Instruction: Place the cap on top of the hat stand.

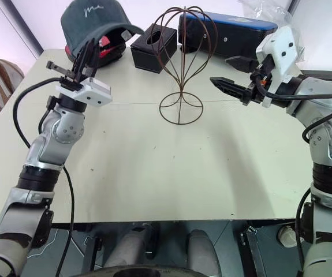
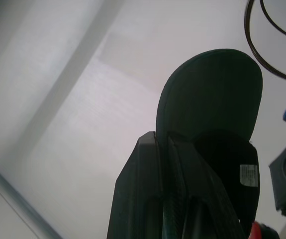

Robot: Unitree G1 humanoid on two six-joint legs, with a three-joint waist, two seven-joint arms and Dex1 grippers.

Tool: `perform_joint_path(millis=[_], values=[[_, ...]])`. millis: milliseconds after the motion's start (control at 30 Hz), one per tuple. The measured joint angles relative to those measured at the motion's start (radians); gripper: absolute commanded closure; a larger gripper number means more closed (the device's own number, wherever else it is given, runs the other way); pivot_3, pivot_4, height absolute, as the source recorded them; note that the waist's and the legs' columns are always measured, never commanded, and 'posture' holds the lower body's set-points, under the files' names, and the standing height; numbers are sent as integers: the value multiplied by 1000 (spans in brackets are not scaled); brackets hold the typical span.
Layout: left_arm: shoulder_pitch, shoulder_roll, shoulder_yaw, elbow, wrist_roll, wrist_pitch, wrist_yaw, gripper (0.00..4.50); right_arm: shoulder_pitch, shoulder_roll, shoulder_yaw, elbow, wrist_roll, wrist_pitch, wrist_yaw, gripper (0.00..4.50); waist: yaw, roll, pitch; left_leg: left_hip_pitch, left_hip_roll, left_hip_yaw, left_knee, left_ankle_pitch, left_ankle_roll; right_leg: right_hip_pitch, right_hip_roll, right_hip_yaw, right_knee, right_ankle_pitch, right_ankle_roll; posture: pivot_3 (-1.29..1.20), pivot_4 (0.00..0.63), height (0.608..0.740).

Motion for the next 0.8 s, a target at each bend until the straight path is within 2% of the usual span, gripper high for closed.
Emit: perform_joint_path(millis=[500,667,800], values=[[-292,22,-38,306,-18,-229,3,4240,-5,0,-1,22,-18,-39,6,1432,-1,0,0,0,0,0,1,0,0,0,0,-1,1,0,0,0,150,740],[-398,-46,-69,418,-29,-286,14,4240,-4,-8,-4,23,-17,-39,9,1432,1,-1,1,-3,-1,0,8,0,0,0,0,-1,3,0,1,0,150,740],[-427,-82,-87,472,-35,-332,15,4240,2,-45,-31,24,-18,-39,17,1432,-1,-1,1,-3,-1,0,9,-1,1,0,0,-1,4,0,1,0,150,740]])
